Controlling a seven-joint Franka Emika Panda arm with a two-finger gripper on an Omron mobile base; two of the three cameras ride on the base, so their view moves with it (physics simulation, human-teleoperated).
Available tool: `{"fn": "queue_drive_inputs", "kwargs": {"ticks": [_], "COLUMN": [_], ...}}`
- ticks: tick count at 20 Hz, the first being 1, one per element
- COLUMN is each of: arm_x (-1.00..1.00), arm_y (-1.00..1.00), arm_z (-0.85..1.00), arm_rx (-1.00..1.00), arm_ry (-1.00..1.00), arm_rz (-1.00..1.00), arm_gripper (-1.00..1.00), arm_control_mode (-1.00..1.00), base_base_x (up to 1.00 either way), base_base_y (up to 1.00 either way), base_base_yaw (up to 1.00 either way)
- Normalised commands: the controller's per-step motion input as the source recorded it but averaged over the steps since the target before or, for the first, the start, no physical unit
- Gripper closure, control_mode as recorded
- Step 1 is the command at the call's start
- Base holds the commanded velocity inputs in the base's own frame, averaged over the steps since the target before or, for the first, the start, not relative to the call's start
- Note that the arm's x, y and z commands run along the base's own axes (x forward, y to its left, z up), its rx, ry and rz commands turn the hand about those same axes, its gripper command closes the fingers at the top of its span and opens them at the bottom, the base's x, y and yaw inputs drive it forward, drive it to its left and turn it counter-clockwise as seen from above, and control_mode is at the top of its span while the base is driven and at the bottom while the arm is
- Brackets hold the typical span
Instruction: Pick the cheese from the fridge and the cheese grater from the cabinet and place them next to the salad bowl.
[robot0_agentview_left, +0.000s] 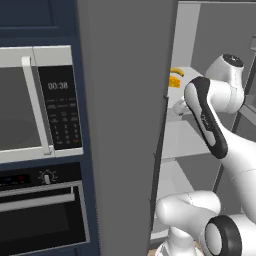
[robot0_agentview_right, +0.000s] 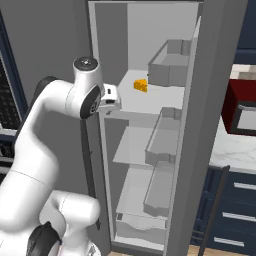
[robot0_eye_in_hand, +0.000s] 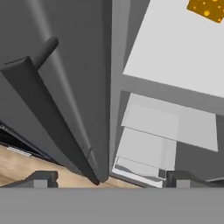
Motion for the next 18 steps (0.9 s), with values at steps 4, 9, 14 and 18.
{"fn": "queue_drive_inputs", "kwargs": {"ticks": [4, 9, 14, 18], "arm_x": [0.09, 0.18, 0.39, 0.35], "arm_y": [-0.38, -0.3, -0.09, -0.15], "arm_z": [0.1, 0.09, 0.1, 0.1], "arm_rx": [0.0, 0.0, 0.0, 0.0], "arm_ry": [0.0, -0.02, 0.0, 0.0], "arm_rz": [0.13, 0.1, 0.01, 0.0], "arm_gripper": [-1.0, -1.0, -1.0, -1.0], "arm_control_mode": [-1.0, -1.0, -1.0, -1.0], "base_base_x": [0.0, 0.0, 0.0, 0.0], "base_base_y": [0.0, 0.0, 0.0, 0.0], "base_base_yaw": [0.0, 0.0, 0.0, 0.0]}}
